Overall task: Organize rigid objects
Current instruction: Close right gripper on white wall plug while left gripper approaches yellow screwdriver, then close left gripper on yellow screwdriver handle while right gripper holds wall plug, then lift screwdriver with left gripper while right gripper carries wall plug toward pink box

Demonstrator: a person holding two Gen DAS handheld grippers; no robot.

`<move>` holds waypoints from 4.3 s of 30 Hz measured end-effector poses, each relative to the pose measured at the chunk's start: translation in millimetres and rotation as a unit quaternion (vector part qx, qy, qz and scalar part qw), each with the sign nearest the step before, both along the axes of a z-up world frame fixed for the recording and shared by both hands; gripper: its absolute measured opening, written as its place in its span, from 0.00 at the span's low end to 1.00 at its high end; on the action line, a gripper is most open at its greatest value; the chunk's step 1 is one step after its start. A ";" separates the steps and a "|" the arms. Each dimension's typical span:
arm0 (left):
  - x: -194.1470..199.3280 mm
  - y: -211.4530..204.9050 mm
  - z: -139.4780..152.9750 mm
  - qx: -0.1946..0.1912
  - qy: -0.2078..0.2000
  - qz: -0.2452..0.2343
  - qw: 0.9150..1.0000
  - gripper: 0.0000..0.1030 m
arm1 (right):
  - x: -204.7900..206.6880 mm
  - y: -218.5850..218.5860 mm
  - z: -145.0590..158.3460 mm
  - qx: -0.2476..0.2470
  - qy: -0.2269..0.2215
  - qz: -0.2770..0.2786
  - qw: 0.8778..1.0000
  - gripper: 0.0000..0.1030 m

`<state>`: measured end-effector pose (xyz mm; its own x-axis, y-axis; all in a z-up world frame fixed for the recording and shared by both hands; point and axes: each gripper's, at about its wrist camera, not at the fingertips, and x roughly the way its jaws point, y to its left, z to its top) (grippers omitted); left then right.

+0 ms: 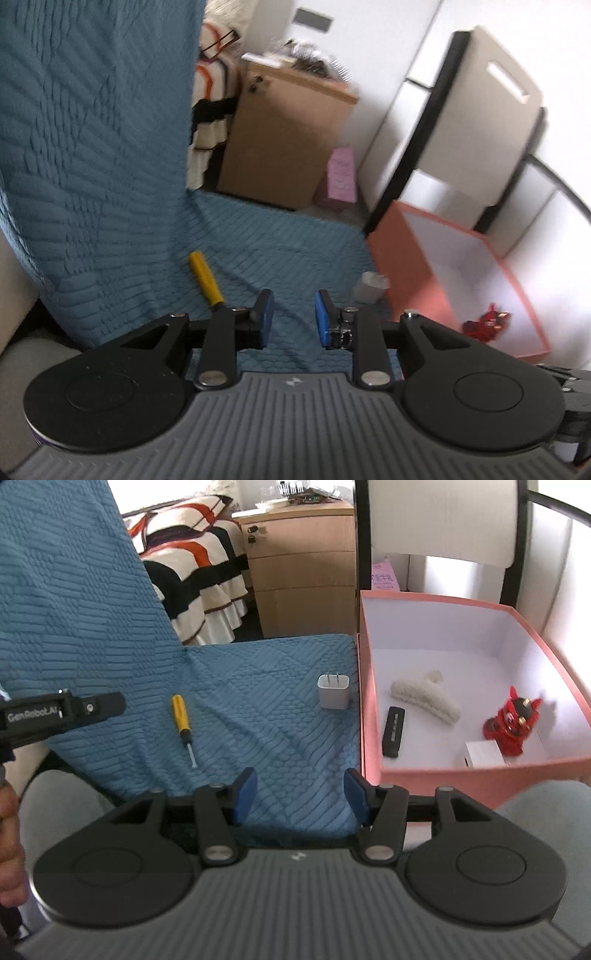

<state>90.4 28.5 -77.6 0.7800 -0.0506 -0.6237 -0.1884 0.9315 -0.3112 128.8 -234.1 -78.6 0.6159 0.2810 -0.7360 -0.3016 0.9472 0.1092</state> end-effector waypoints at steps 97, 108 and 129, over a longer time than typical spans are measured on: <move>147.8 46.4 -160.6 0.044 0.091 0.098 0.990 0.25 | 113.6 77.7 -118.6 -0.044 -0.013 -0.024 0.999 0.59; 144.3 43.3 -153.3 0.028 0.099 0.095 0.990 0.20 | 115.5 75.8 -122.0 -0.012 -0.009 -0.005 1.000 0.45; 93.6 13.0 -106.3 -0.034 0.083 0.041 0.995 0.19 | 95.5 61.2 -95.1 -0.018 -0.002 0.008 1.000 0.45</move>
<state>183.9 41.5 -183.9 0.6699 -0.0366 -0.7415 -0.3174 0.8888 -0.3307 224.2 -172.9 -173.7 0.6147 0.2638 -0.7434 -0.3175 0.9454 0.0731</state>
